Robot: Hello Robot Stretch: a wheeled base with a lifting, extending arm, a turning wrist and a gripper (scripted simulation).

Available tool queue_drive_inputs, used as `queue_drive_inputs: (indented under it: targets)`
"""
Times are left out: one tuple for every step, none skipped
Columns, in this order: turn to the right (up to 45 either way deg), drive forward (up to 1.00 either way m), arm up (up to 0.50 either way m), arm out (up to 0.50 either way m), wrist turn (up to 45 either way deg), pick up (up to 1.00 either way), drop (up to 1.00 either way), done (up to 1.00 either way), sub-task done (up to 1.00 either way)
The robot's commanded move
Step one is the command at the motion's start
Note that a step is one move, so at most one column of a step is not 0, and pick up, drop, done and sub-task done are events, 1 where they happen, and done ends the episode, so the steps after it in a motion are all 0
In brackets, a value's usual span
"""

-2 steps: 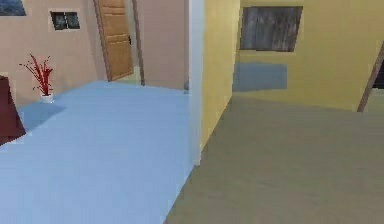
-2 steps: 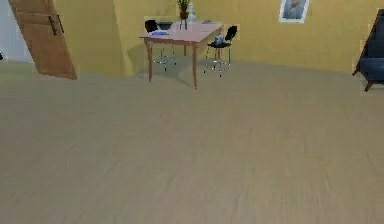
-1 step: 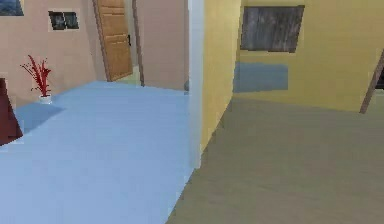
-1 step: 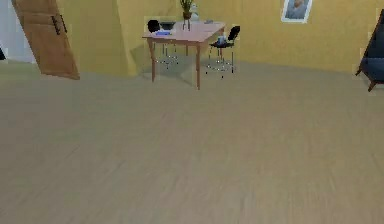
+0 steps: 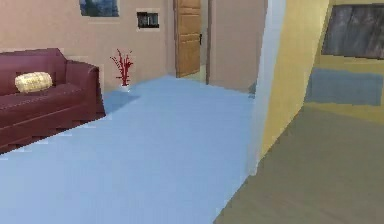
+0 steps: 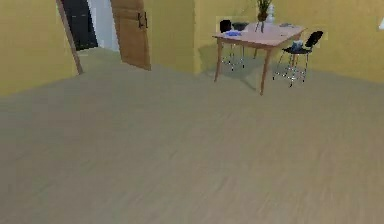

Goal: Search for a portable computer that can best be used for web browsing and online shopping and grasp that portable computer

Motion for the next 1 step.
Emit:
queue_drive_inputs:
  targets:
    - [0.0, 1.0, 0.0, 0.0, 0.0, 0.0, 0.0, 0.0, 0.0]
